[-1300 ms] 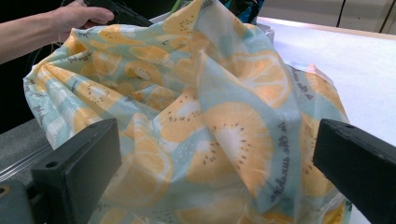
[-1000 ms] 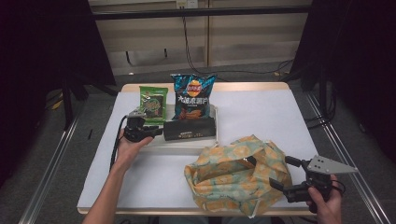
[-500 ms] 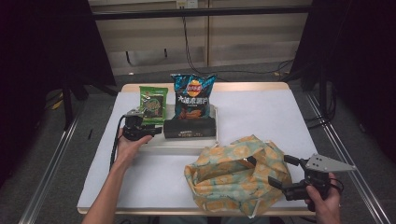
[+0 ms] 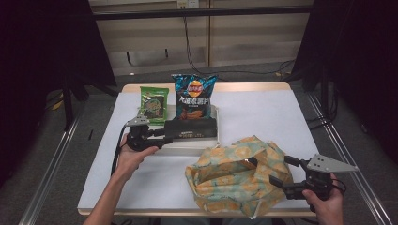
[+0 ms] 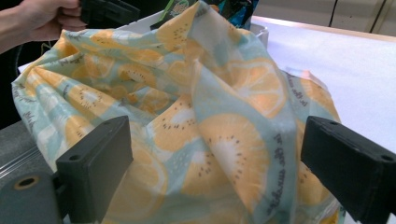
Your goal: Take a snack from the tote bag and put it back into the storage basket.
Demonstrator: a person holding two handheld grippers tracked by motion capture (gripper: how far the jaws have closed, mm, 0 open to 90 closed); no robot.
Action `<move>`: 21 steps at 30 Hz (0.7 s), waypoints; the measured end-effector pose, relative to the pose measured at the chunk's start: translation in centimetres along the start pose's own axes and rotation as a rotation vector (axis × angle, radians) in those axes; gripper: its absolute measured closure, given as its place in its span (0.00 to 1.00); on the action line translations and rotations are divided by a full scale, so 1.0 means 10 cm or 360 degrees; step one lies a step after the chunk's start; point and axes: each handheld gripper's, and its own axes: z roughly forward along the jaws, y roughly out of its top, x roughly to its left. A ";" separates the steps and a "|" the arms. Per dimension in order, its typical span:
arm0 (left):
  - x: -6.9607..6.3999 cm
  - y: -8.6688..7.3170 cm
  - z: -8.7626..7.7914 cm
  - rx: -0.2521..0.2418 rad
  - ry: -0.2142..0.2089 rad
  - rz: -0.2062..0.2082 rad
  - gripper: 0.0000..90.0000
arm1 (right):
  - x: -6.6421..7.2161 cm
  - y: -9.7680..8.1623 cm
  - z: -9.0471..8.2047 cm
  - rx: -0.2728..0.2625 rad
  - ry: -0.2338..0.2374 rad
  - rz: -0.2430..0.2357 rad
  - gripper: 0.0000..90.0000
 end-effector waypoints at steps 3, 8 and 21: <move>-0.16 0.01 -0.03 -0.0050 -0.0069 0.0033 0.61 | 0.00 0.01 0.02 0.0013 -0.0015 -0.0010 0.14; -0.44 0.01 -0.04 -0.0049 -0.0209 0.0115 0.62 | 0.01 0.08 0.04 0.0001 -0.0022 -0.0031 0.18; -0.95 0.16 0.07 -0.0103 -0.0439 0.0224 0.52 | -0.05 0.45 0.39 -0.0006 0.0095 -0.0036 0.41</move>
